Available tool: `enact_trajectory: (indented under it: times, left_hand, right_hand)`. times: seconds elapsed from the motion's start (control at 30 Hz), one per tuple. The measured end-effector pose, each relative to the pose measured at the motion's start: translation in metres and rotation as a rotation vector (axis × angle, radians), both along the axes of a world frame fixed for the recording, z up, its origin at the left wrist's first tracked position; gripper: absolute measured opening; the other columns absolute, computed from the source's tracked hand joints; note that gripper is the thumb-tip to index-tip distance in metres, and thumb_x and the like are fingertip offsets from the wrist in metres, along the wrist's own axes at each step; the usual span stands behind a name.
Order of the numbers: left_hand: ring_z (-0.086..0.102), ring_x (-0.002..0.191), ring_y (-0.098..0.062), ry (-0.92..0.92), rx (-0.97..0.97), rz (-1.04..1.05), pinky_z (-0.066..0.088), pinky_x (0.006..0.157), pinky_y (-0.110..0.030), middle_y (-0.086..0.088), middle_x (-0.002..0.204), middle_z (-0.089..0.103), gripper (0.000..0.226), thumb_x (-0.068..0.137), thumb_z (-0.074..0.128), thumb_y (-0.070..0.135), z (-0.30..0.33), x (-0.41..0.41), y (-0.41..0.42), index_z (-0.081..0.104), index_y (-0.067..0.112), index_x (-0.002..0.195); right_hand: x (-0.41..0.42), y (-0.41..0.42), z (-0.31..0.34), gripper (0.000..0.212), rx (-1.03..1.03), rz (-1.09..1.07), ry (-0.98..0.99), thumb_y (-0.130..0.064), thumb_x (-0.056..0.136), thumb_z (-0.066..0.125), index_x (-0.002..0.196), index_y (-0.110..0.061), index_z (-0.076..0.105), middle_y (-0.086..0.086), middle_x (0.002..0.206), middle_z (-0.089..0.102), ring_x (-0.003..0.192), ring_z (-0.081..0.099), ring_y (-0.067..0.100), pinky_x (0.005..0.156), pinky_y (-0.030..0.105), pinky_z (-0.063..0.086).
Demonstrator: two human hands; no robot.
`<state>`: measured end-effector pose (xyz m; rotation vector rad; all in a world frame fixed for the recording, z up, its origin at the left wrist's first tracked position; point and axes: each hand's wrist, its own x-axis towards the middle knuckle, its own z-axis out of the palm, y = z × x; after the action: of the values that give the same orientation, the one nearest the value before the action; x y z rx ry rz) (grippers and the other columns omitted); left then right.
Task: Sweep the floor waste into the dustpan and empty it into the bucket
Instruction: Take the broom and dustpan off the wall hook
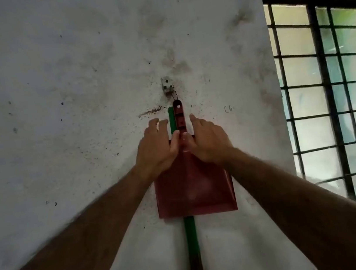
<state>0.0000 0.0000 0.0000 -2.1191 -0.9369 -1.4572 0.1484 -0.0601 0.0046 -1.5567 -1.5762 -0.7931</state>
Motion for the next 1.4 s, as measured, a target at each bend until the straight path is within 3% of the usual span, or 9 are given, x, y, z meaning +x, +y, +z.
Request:
enact_trajectory:
  times: [0.13, 0.27, 0.53, 0.63, 0.8, 0.9, 1.1, 1.27, 1.4]
  left_hand:
    - [0.060, 0.113, -0.028, -0.003, -0.295, -0.051, 0.051, 0.093, -0.042, -0.011, 0.144, 0.042, 0.058, 0.098, 0.048, 0.056, 0.020, 0.009, 0.023, 0.049, 0.017, 0.140]
    - [0.061, 0.089, -0.017, 0.000, -0.389, -0.097, 0.051, 0.075, -0.032, -0.011, 0.118, 0.066, 0.046, 0.097, 0.058, 0.045, 0.036, 0.008, 0.040, 0.060, 0.012, 0.128]
    - [0.062, 0.087, -0.021, -0.073, -0.432, -0.189, 0.045, 0.071, -0.033, -0.008, 0.100, 0.067, 0.034, 0.103, 0.044, 0.046, 0.063, 0.012, 0.049, 0.060, 0.016, 0.100]
    - [0.064, 0.087, -0.024, -0.221, -0.418, -0.287, 0.053, 0.078, -0.043, -0.009, 0.098, 0.067, 0.034, 0.103, 0.039, 0.039, 0.078, 0.019, 0.040, 0.063, 0.014, 0.098]
    - [0.060, 0.060, -0.020, -0.490, -0.464, -0.463, 0.047, 0.061, -0.030, -0.017, 0.090, 0.072, 0.028, 0.100, 0.044, 0.027, 0.128, 0.028, 0.019, 0.064, 0.013, 0.087]
    - [0.066, 0.064, -0.021, -0.416, -0.477, -0.444, 0.052, 0.068, -0.032, -0.010, 0.082, 0.074, 0.033, 0.096, 0.057, 0.039, 0.144, 0.027, 0.008, 0.068, 0.012, 0.082]
    - [0.062, 0.061, -0.015, -0.371, -0.542, -0.449, 0.049, 0.055, -0.022, -0.010, 0.084, 0.071, 0.023, 0.095, 0.064, 0.022, 0.137, 0.013, -0.012, 0.072, 0.001, 0.097]
    - [0.069, 0.084, -0.015, -0.202, -0.688, -0.442, 0.055, 0.079, -0.029, -0.002, 0.098, 0.078, 0.033, 0.092, 0.069, 0.041, 0.096, -0.009, -0.020, 0.076, 0.012, 0.106]
    - [0.071, 0.096, -0.019, -0.106, -0.701, -0.419, 0.055, 0.081, -0.029, -0.004, 0.103, 0.077, 0.027, 0.095, 0.065, 0.038, 0.072, -0.023, -0.027, 0.073, 0.018, 0.110]
  right_hand:
    - [-0.002, 0.026, 0.023, 0.058, -0.153, 0.063, 0.153, -0.042, 0.100, 0.044, 0.147, -0.009, 0.033, 0.016, 0.134, 0.059, 0.118, 0.059, 0.035, 0.097, 0.048, 0.048]
    - [-0.003, 0.047, 0.030, 0.044, -0.190, 0.128, 0.215, -0.041, 0.097, 0.054, 0.127, -0.011, 0.047, 0.012, 0.116, 0.063, 0.101, 0.063, 0.031, 0.083, 0.041, 0.052]
    - [0.026, 0.054, 0.067, 0.037, -0.219, 0.395, 0.318, -0.045, 0.091, 0.069, 0.110, -0.014, 0.067, 0.010, 0.108, 0.071, 0.098, 0.067, 0.025, 0.092, 0.042, 0.056]
    - [0.035, 0.051, 0.084, 0.041, -0.181, 0.456, 0.357, -0.048, 0.088, 0.071, 0.112, -0.015, 0.067, 0.008, 0.103, 0.071, 0.093, 0.069, 0.023, 0.091, 0.043, 0.057]
    - [0.034, 0.051, 0.108, 0.041, -0.128, 0.534, 0.394, -0.047, 0.087, 0.073, 0.112, -0.016, 0.065, 0.010, 0.102, 0.072, 0.094, 0.070, 0.025, 0.092, 0.046, 0.057]
    - [0.029, 0.045, 0.123, 0.034, -0.085, 0.621, 0.443, -0.044, 0.087, 0.073, 0.106, -0.017, 0.065, 0.010, 0.099, 0.073, 0.091, 0.071, 0.024, 0.091, 0.044, 0.058]
    - [0.019, 0.026, 0.112, 0.017, -0.229, 0.722, 0.360, -0.037, 0.092, 0.072, 0.082, -0.023, 0.067, 0.009, 0.094, 0.073, 0.090, 0.071, 0.025, 0.089, 0.040, 0.058]
    - [0.010, 0.022, 0.067, 0.030, -0.385, 0.726, 0.247, -0.034, 0.095, 0.068, 0.115, -0.012, 0.071, 0.011, 0.111, 0.071, 0.103, 0.068, 0.026, 0.099, 0.045, 0.054]
    - [0.010, 0.020, 0.039, 0.037, -0.517, 0.771, 0.297, -0.045, 0.091, 0.070, 0.110, -0.012, 0.071, 0.009, 0.108, 0.073, 0.100, 0.071, 0.024, 0.093, 0.042, 0.058]
